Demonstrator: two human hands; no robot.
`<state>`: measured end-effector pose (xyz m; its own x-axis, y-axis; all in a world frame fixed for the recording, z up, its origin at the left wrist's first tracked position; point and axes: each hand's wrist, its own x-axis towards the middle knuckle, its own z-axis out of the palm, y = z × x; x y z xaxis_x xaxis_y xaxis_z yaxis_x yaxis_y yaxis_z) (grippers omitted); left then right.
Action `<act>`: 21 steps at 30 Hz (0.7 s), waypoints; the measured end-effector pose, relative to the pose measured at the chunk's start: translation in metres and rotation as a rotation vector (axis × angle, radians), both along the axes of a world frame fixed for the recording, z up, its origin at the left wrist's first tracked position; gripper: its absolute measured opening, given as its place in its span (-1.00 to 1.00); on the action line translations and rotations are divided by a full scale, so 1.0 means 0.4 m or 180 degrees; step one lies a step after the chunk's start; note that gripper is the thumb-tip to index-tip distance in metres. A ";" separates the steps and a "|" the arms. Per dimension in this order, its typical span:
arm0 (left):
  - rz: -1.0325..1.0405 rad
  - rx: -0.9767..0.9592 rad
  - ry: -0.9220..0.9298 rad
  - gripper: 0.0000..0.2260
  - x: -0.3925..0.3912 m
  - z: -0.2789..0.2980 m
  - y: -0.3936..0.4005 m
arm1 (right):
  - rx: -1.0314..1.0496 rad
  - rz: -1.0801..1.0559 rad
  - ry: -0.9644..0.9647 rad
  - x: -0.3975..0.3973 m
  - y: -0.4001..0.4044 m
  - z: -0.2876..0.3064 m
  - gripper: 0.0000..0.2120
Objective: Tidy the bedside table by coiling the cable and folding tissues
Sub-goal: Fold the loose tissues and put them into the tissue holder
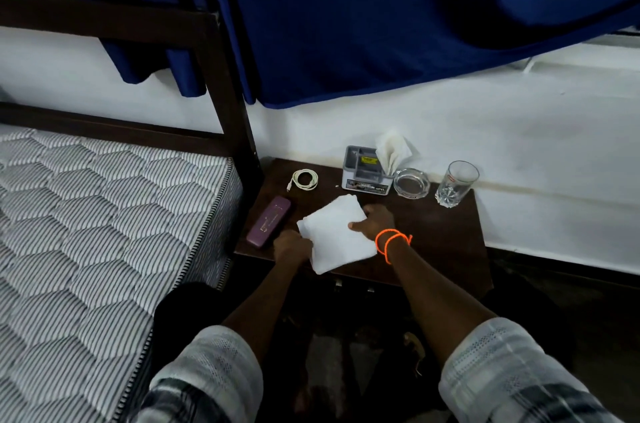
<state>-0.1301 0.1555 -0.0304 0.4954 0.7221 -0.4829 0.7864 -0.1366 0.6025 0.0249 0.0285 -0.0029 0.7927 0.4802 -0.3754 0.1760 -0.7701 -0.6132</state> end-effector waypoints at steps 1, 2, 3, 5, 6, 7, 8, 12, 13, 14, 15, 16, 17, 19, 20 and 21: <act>0.0074 -0.0063 -0.0101 -0.75 0.004 -0.004 0.002 | -0.0066 0.0048 -0.0112 -0.005 -0.001 -0.005 -0.59; 0.0144 -0.0150 -0.0183 -0.75 0.008 -0.007 0.005 | -0.0110 0.0069 -0.0177 -0.009 -0.002 -0.012 -0.58; 0.0199 -0.0229 -0.0242 -0.74 0.012 -0.011 0.006 | -0.0135 0.0056 -0.0196 -0.011 -0.004 -0.019 -0.57; 0.0302 -0.0388 -0.0320 -0.71 0.020 -0.014 0.005 | -0.0171 0.0009 -0.0182 -0.015 -0.010 -0.031 -0.52; 0.0369 -0.0459 -0.0375 -0.69 0.024 -0.016 0.004 | -0.0182 0.0000 -0.0173 -0.018 -0.012 -0.034 -0.49; 0.0428 -0.0502 -0.0434 -0.66 0.029 -0.019 0.004 | -0.0178 -0.0004 -0.0159 -0.021 -0.013 -0.036 -0.46; 0.0444 -0.0534 -0.0460 -0.63 0.033 -0.020 0.003 | -0.0152 -0.0005 -0.0140 -0.024 -0.013 -0.038 -0.43; 0.0314 -0.0599 -0.0392 -0.60 0.048 -0.026 0.003 | -0.0136 0.0053 -0.0131 -0.033 -0.013 -0.044 -0.42; 0.0337 -0.0681 -0.0448 -0.59 0.050 -0.028 0.003 | -0.0138 0.0060 -0.0132 -0.035 -0.015 -0.047 -0.43; 0.0356 -0.0746 -0.0475 -0.58 0.051 -0.028 0.002 | -0.0139 0.0073 -0.0139 -0.036 -0.018 -0.050 -0.44; 0.0369 -0.0782 -0.0462 -0.57 0.053 -0.028 0.001 | -0.0145 0.0092 -0.0158 -0.038 -0.021 -0.052 -0.45; 0.0367 -0.0801 -0.0439 -0.56 0.053 -0.027 -0.001 | -0.0153 0.0117 -0.0185 -0.038 -0.023 -0.056 -0.47; 0.0352 -0.0809 -0.0438 -0.56 0.054 -0.025 -0.003 | -0.0159 0.0139 -0.0214 -0.039 -0.025 -0.058 -0.50; 0.0320 -0.0792 -0.0519 -0.59 0.058 -0.022 -0.006 | -0.0133 0.0157 -0.0220 -0.038 -0.027 -0.061 -0.52; 0.0281 -0.0738 -0.0558 -0.61 0.060 -0.019 -0.007 | -0.0106 0.0147 -0.0193 -0.036 -0.028 -0.061 -0.52; 0.0231 -0.0647 -0.0585 -0.62 0.061 -0.015 -0.008 | -0.0074 0.0114 -0.0157 -0.035 -0.027 -0.060 -0.51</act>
<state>-0.1057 0.1524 -0.0365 0.5387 0.6564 -0.5282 0.6646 0.0541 0.7452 0.0110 0.0177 -0.0271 0.7929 0.5003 -0.3478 0.2333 -0.7766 -0.5852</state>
